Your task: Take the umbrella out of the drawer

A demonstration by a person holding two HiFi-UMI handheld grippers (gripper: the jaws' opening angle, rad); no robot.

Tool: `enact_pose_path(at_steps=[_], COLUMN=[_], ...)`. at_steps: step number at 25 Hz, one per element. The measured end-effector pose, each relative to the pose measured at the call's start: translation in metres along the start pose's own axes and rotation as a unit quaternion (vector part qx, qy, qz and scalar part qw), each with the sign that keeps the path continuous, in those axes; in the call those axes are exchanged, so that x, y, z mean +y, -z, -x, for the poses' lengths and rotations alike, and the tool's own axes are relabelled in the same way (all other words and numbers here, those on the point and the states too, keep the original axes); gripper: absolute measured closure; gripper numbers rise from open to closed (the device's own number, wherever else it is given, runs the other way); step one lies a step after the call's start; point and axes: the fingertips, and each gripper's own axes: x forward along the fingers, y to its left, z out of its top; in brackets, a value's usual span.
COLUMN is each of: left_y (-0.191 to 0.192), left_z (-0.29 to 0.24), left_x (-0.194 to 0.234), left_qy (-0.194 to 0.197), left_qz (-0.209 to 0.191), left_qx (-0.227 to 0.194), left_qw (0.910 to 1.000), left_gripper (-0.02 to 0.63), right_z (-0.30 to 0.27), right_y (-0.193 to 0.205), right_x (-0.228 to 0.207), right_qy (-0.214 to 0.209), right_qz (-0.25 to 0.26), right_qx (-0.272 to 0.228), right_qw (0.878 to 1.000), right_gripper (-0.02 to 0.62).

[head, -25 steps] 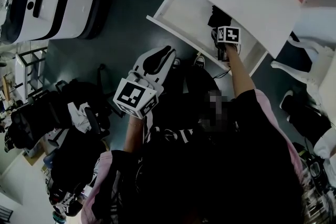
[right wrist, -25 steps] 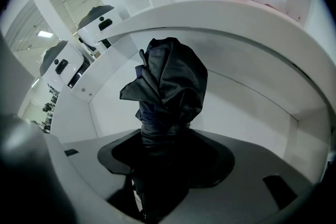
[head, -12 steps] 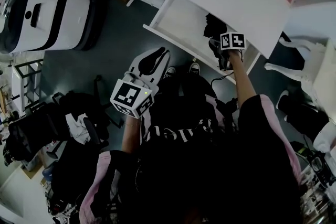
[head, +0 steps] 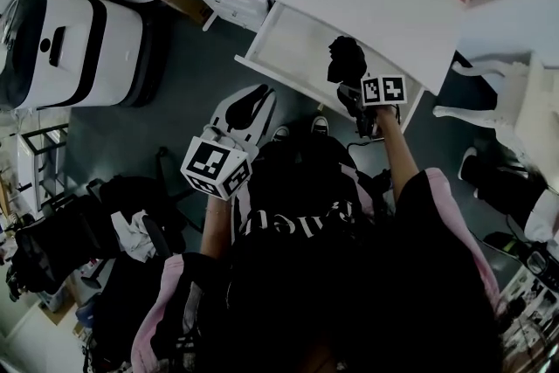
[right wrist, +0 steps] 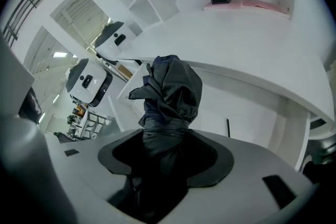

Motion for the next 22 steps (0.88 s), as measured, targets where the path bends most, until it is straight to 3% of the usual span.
enact_pose_path(at_steps=[9,22], left_y=[0.0,0.011], left_z=[0.015,0.05], left_x=[-0.005,-0.015], left_qy=[0.036,0.121], left_qz=[-0.007,-0.025], left_qx=[-0.004,0.011], left_qw=[0.9993,0.9923], left_gripper=[0.548,0.548], right_z=[0.053,0.121], right_y=[0.003,0.028], right_x=[0.071,0.163], right_qy=[-0.034,-0.046], right_qz=[-0.024,-0.077], right_qx=[-0.097,-0.239], right_qw=[0.994,0.967], right_gripper=[0.319,0.319])
